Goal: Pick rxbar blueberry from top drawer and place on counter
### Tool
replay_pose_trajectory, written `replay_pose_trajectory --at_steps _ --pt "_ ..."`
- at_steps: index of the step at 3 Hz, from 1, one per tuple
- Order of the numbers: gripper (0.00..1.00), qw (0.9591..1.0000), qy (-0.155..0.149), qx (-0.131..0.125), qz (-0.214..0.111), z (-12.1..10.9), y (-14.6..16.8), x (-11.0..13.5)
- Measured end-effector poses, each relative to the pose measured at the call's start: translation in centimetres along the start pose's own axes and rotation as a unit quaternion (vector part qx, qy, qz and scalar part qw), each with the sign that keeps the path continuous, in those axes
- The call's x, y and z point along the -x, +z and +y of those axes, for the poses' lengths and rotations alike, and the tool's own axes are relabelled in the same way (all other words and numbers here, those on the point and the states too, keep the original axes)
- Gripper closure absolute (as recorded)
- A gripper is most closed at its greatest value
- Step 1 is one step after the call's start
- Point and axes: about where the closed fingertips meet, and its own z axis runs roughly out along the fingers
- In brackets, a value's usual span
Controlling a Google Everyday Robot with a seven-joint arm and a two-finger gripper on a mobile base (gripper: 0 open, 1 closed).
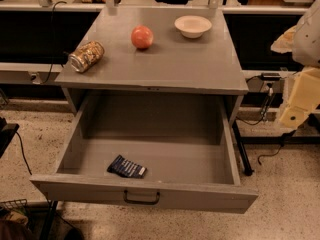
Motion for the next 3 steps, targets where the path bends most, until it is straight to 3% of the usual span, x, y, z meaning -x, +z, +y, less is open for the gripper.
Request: replay_pose_trajectory --at_steps 1,2,3 --pt "0.00 1.0000 -0.001 -0.001 -0.002 -0.1 0.0 0.2" --pt "0.00 0.9988 -0.041 0.014 -0.023 -0.9 2.1 6.0" --pt "0.00 0.9949 -0.079 0.044 -0.045 -1.3 6.4 12.7"
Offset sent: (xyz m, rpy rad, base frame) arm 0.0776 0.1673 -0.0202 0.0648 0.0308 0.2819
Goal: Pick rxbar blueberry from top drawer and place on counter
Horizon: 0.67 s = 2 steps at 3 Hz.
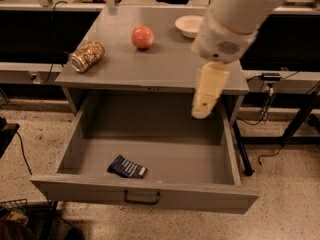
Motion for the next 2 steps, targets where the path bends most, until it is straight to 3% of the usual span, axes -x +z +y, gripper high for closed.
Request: replay_pose_trajectory --at_steps 2 --pt "0.00 0.9999 -0.005 0.010 0.004 -0.28 1.22 1.13"
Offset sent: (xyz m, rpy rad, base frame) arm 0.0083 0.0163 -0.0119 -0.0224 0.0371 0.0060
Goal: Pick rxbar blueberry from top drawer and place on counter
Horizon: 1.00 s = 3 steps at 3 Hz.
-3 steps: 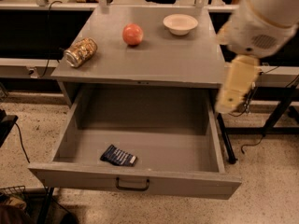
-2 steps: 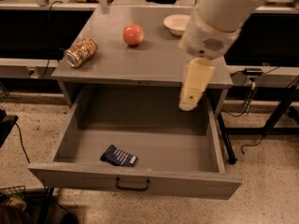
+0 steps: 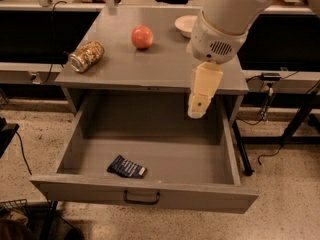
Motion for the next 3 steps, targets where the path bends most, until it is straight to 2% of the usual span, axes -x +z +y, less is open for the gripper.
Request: replay_pose_trajectory --at_steps 1,2,3 --pt "0.00 0.9982 0.007 0.050 0.032 -0.8 5.2 0.5" --pt "0.00 0.9949 0.019 0.088 0.046 -1.3 12.6 1.0" --pt "0.00 0.9952 0.033 0.083 0.040 -1.7 17.7 1.1"
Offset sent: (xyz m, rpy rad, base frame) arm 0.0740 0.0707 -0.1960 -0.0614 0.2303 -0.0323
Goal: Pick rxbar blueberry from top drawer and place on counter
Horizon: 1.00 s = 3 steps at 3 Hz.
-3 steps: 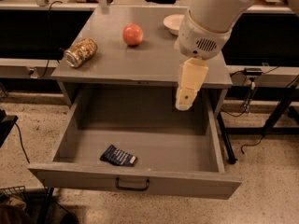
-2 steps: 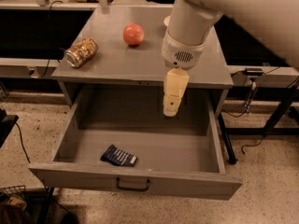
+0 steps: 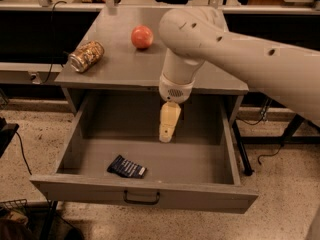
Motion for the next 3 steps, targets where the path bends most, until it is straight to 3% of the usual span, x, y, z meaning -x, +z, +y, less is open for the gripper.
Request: replay_pose_trajectory --at_steps 2,3 --pt "0.00 0.9976 0.000 -0.032 -0.062 -0.5 3.9 2.6" --pt "0.00 0.9962 -0.025 -0.050 -0.068 0.5 5.8 5.2"
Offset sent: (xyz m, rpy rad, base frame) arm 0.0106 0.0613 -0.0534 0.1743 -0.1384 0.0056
